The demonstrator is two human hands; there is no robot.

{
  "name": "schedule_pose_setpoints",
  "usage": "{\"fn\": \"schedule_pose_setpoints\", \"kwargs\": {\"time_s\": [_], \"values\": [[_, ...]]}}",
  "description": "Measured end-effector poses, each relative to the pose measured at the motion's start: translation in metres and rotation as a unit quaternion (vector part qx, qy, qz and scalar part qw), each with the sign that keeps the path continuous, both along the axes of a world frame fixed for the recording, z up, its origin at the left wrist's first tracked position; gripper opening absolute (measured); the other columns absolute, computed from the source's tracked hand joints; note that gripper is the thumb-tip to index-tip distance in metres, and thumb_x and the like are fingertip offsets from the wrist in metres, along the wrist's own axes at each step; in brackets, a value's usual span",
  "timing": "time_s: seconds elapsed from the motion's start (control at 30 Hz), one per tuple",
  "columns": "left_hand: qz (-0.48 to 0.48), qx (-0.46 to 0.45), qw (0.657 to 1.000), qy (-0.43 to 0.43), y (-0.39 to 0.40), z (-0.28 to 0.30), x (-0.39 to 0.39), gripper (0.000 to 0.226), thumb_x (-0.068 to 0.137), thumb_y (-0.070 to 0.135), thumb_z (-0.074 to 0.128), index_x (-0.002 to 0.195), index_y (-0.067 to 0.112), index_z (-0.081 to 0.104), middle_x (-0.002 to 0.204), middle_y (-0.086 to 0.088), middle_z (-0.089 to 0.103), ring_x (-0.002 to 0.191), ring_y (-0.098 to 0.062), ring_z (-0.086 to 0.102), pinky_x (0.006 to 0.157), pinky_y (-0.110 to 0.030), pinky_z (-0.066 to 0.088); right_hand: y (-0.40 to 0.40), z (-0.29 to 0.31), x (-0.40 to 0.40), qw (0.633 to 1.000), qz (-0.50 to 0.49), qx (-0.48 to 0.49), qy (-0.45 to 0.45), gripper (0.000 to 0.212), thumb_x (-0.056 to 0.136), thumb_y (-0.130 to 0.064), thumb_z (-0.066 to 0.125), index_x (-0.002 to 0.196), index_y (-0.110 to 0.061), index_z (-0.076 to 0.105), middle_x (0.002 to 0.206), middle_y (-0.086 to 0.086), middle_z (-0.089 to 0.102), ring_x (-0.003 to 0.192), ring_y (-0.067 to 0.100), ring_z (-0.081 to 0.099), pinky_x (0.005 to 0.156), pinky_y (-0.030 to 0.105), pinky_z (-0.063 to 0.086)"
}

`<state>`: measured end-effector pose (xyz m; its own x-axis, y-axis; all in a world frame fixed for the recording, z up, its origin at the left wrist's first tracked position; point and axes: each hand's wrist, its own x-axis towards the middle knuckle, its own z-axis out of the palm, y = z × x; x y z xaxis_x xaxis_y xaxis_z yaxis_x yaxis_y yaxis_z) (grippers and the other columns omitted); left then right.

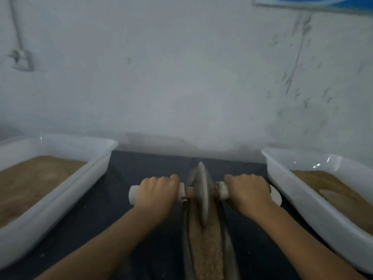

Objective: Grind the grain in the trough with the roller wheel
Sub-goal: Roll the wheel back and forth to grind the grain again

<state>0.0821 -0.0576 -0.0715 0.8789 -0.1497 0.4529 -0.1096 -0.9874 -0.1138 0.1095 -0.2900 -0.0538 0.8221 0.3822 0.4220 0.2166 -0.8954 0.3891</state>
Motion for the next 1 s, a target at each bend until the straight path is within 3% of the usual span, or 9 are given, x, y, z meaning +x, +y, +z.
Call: {"fn": "schedule_pose_setpoints", "kwargs": {"time_s": [0.13,0.27,0.4,0.53,0.6,0.63,0.77,0.87,1.0], "values": [[-0.013,0.012,0.999,0.032,-0.003,0.022,0.027,0.024,0.084,0.032,0.063,0.096,0.023,0.045,0.101,-0.001,0.064,0.091,-0.025,0.062,0.068,-0.035,0.035,0.002,0.003,0.016,0.999,-0.023,0.036,0.026,0.016,0.087,-0.034,0.056,0.098,-0.024,0.049,0.092,0.0,0.065,0.082,0.025,0.062,0.057,0.033,0.034],[-0.038,0.018,0.999,0.031,-0.005,0.018,-0.005,0.024,0.084,0.028,0.063,0.092,0.025,0.039,0.097,0.003,0.064,0.086,-0.02,0.061,0.067,-0.032,0.035,-0.008,-0.005,-0.029,0.996,-0.001,0.07,0.054,0.02,0.083,-0.04,0.061,0.085,-0.033,0.043,0.08,-0.005,0.061,0.074,0.014,0.059,0.054,0.028,0.038],[-0.077,0.015,0.995,0.061,0.004,0.013,-0.072,0.035,0.081,0.034,0.067,0.091,0.032,0.033,0.091,0.01,0.057,0.075,-0.014,0.053,0.065,-0.03,0.034,-0.015,0.006,-0.092,0.997,0.016,0.037,0.062,0.048,0.063,-0.048,0.071,0.065,-0.033,0.025,0.06,-0.01,0.048,0.055,0.001,0.048,0.044,0.02,0.009],[-0.089,0.014,0.991,0.094,0.011,0.008,-0.103,0.04,0.078,0.041,0.066,0.088,0.037,0.027,0.078,0.013,0.043,0.067,-0.01,0.043,0.06,-0.03,0.031,-0.018,0.01,-0.117,0.983,-0.006,0.029,0.179,0.041,0.07,-0.049,0.064,0.07,-0.036,0.026,0.074,-0.014,0.046,0.07,0.003,0.054,0.057,0.023,0.041],[-0.066,0.001,0.993,0.094,0.01,0.006,-0.092,0.037,0.08,0.04,0.063,0.084,0.037,0.026,0.072,0.013,0.039,0.064,-0.009,0.041,0.06,-0.029,0.03,-0.017,0.008,-0.112,0.992,0.03,-0.005,0.123,0.057,0.048,-0.043,0.08,0.067,-0.035,0.026,0.058,-0.01,0.047,0.048,0.008,0.049,0.039,0.021,0.022],[-0.05,-0.003,0.995,0.083,0.009,0.004,-0.082,0.035,0.081,0.037,0.061,0.082,0.036,0.027,0.068,0.012,0.037,0.061,-0.011,0.039,0.059,-0.03,0.03,-0.015,0.008,-0.105,0.996,0.027,-0.019,0.078,0.057,0.043,-0.04,0.083,0.066,-0.035,0.031,0.054,-0.006,0.049,0.042,0.009,0.045,0.04,0.02,0.012],[-0.01,-0.016,1.0,0.025,0.006,-0.003,-0.026,0.028,0.084,0.031,0.056,0.079,0.029,0.029,0.067,0.009,0.042,0.058,-0.016,0.034,0.059,-0.032,0.031,0.002,0.008,-0.044,1.0,0.009,-0.006,0.015,0.024,0.077,-0.038,0.069,0.086,-0.028,0.048,0.075,-0.002,0.061,0.067,0.023,0.06,0.053,0.03,0.031],[0.006,-0.019,1.0,0.023,0.004,0.004,0.008,0.024,0.085,0.032,0.058,0.084,0.026,0.035,0.085,0.001,0.06,0.065,-0.02,0.043,0.061,-0.034,0.034,0.008,0.013,-0.005,1.0,0.007,-0.008,-0.006,0.02,0.082,-0.034,0.065,0.09,-0.022,0.051,0.081,0.002,0.064,0.072,0.028,0.061,0.054,0.032,0.026],[-0.001,0.015,0.999,0.036,-0.007,0.016,0.002,0.019,0.085,0.031,0.061,0.091,0.023,0.045,0.093,-0.002,0.063,0.081,-0.025,0.059,0.064,-0.035,0.036,0.004,0.006,-0.013,0.999,0.0,0.038,0.035,0.02,0.084,-0.037,0.062,0.09,-0.023,0.048,0.084,0.004,0.063,0.076,0.03,0.061,0.056,0.034,0.033]]}}
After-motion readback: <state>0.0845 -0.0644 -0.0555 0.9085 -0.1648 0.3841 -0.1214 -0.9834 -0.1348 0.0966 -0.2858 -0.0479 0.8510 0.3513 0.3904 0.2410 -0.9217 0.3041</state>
